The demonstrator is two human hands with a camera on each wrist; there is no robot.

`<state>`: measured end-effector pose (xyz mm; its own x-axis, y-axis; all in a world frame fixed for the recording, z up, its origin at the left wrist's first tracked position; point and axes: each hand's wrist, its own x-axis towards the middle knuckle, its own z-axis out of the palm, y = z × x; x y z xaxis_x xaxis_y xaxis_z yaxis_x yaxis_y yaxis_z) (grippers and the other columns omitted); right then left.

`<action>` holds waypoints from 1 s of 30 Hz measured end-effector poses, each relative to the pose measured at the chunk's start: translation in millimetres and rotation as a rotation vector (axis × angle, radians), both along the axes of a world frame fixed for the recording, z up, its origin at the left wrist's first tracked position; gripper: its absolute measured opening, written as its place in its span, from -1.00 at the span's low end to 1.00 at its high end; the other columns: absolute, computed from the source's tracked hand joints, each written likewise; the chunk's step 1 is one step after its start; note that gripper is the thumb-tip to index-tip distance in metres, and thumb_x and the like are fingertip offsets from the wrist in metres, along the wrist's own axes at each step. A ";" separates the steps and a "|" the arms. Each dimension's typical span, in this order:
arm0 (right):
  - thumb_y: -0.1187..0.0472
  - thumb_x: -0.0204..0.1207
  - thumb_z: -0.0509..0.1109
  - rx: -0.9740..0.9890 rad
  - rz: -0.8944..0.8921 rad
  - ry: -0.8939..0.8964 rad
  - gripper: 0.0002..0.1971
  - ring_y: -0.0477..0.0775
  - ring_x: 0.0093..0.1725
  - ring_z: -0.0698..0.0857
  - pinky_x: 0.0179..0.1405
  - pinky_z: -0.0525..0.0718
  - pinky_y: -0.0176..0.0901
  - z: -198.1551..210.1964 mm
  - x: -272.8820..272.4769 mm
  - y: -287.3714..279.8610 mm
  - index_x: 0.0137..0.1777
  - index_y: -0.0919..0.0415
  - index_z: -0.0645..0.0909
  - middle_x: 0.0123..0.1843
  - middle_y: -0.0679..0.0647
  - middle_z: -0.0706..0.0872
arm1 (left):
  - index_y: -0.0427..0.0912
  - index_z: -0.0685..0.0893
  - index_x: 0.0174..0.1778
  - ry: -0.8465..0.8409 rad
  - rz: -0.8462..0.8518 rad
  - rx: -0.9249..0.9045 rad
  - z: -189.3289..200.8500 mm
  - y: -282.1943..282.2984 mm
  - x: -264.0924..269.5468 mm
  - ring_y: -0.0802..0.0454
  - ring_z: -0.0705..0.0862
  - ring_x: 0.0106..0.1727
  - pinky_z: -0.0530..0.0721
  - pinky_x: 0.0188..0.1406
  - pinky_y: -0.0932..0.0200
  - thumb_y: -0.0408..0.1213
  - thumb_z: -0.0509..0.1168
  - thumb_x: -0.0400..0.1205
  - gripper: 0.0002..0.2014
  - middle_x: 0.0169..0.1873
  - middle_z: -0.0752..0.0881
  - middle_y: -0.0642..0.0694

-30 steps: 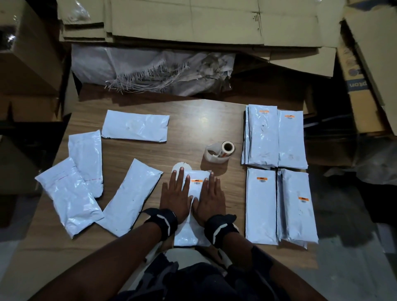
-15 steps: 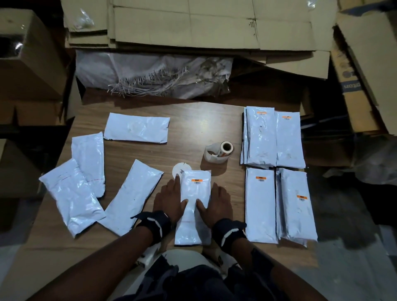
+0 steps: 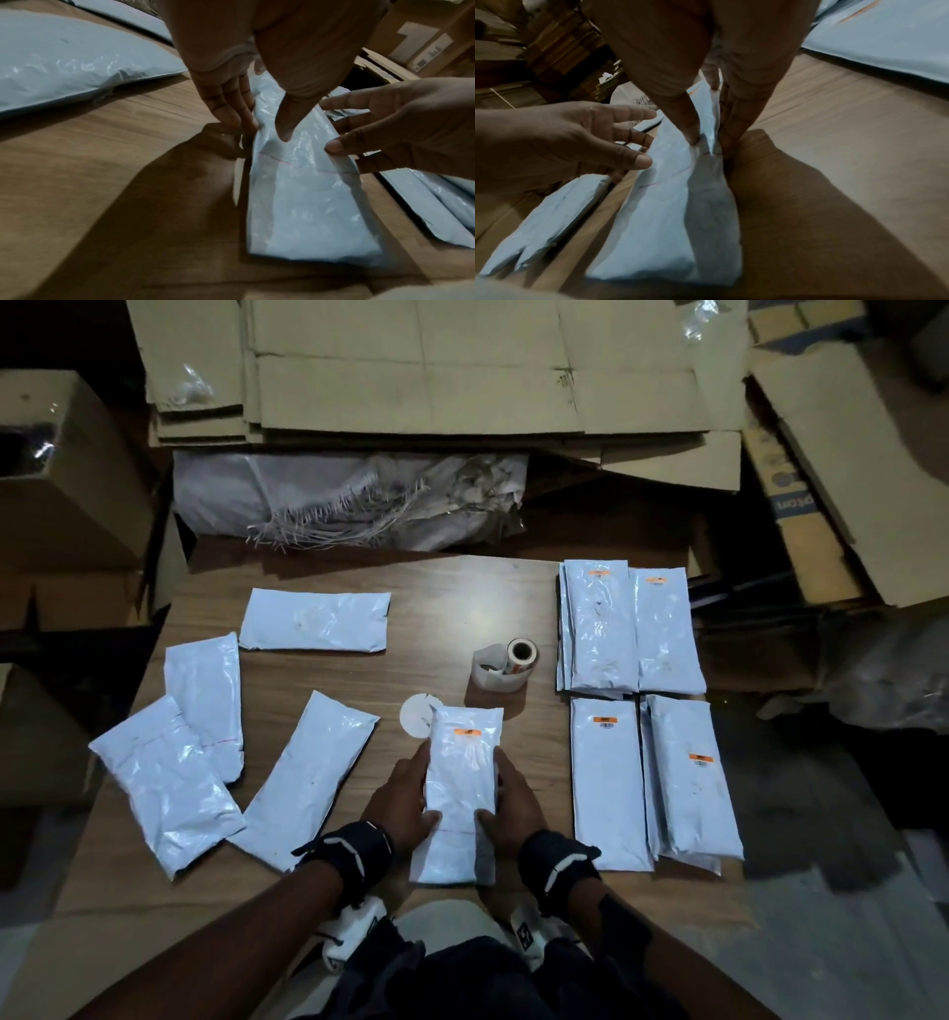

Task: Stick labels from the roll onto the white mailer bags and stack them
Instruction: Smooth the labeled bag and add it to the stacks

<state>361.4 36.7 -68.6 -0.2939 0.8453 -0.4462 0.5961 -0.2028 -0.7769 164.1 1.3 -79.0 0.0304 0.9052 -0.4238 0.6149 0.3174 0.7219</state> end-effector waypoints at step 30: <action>-0.12 0.51 0.32 0.331 0.394 -0.867 -0.13 0.29 0.38 0.48 0.50 0.25 0.13 47.1 166.3 68.1 0.69 0.24 0.03 0.44 0.22 0.52 | 0.01 -0.20 0.72 0.134 -0.326 -0.010 19.7 60.9 181.8 -0.22 0.64 0.25 0.59 0.26 0.05 -0.05 0.52 0.45 0.13 0.57 0.15 -0.09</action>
<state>527.7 104.8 -21.4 -0.2647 0.8782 -0.3984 0.9603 0.2779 -0.0254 345.9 62.2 -59.2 0.2603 0.8528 -0.4528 0.7743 0.0958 0.6255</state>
